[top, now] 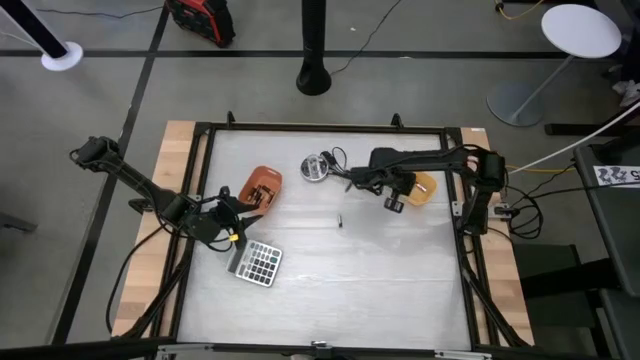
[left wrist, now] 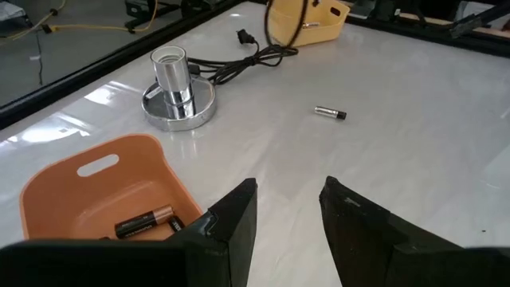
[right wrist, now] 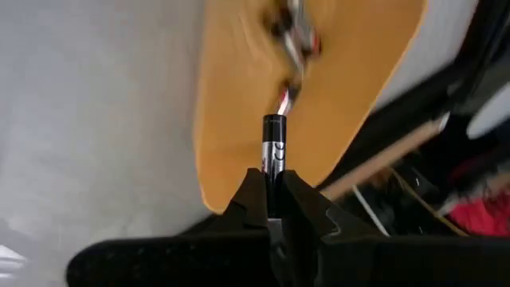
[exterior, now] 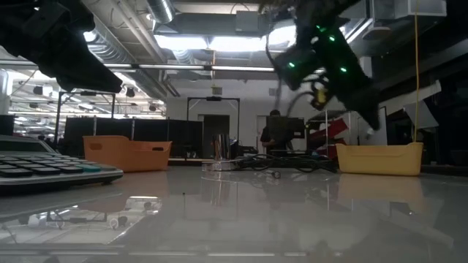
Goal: Sort batteries
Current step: Put the silver battery into the yellow bin
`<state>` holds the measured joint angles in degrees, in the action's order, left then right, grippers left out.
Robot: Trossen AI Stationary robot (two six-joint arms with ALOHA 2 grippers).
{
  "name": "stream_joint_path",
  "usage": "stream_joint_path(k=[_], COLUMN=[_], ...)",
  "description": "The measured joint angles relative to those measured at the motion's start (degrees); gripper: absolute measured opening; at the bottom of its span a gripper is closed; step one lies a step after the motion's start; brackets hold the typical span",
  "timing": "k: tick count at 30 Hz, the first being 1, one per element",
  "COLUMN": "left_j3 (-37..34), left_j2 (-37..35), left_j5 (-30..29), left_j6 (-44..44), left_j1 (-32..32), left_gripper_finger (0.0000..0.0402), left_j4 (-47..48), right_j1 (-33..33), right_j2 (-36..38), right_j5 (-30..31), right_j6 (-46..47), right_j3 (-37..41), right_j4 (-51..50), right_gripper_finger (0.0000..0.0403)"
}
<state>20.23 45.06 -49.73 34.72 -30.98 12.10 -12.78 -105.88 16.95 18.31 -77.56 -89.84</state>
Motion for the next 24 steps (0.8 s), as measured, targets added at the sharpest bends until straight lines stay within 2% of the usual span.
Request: stream_joint_path(k=[5,12,21,24], left_j3=[0.00,0.00,0.00,0.00], left_j2=[0.00,0.00,-0.01,0.00], left_j5=[0.01,0.01,0.00,0.00], left_j6=[-0.37,-0.09,0.39,1.05], left_j1=[0.00,0.00,0.00,0.00], left_gripper_finger=[0.0130,0.0130,0.0130,0.0130], left_j4=[0.82,0.81,0.79,0.79], right_j1=[0.00,0.00,0.00,0.00], right_j2=[1.00,1.00,1.00,1.00], right_j5=[0.52,3.02,3.08,3.10], right_j6=[0.85,-1.21,-1.39,-3.09], right_j3=[6.25,10.49,10.84,10.84], right_j4=[0.96,2.85,2.99,2.97], right_gripper_finger=[0.0010,0.0015,0.0095,0.0111])
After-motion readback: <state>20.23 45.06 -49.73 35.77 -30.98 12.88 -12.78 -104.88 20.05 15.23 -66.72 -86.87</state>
